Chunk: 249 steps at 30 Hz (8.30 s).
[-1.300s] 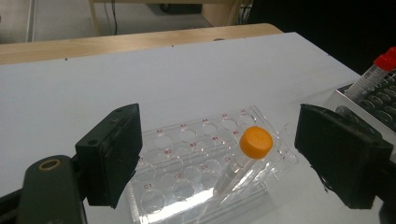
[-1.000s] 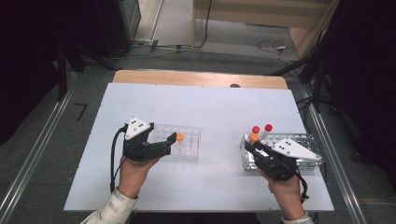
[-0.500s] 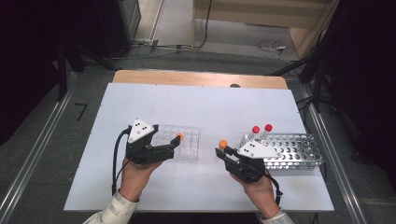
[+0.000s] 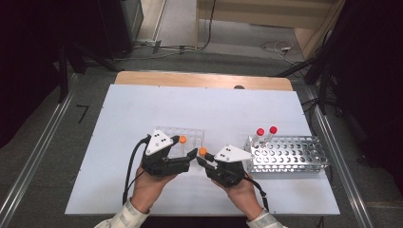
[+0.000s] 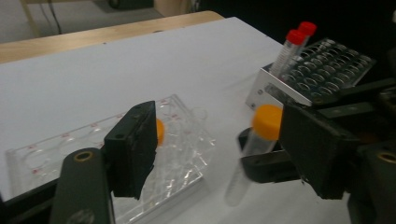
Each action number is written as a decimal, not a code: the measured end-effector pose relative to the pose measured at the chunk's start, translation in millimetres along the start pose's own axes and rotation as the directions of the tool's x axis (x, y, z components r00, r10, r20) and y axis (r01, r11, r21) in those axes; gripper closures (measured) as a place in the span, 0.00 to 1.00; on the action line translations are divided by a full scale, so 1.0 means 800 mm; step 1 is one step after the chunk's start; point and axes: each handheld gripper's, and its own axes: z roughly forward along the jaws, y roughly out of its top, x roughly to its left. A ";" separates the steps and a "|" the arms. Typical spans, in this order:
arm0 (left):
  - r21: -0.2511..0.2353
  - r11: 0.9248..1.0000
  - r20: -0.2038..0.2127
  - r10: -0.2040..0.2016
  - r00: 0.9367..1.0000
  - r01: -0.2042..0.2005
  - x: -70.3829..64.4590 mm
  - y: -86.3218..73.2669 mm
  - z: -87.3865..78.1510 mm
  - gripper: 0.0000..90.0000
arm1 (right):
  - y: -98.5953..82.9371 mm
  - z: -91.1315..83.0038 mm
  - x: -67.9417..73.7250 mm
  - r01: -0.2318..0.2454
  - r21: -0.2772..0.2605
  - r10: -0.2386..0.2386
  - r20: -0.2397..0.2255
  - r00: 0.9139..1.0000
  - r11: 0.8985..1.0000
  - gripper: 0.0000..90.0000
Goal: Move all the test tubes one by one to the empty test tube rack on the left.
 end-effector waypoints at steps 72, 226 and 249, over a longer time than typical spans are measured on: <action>-0.124 0.989 -0.080 -0.096 0.992 0.086 0.068 0.028 -0.032 0.78 | -0.057 -0.090 -0.048 -0.072 0.023 0.070 0.069 0.995 0.997 0.30; -0.067 0.998 -0.011 -0.017 1.000 0.016 -0.004 0.000 -0.013 0.32 | 0.006 -0.038 -0.014 -0.016 0.060 0.014 0.022 1.000 0.998 0.79; -0.028 0.999 0.092 0.037 0.995 -0.034 -0.020 -0.007 -0.001 0.75 | 0.023 -0.013 0.020 0.050 0.056 -0.048 -0.035 0.998 0.997 0.79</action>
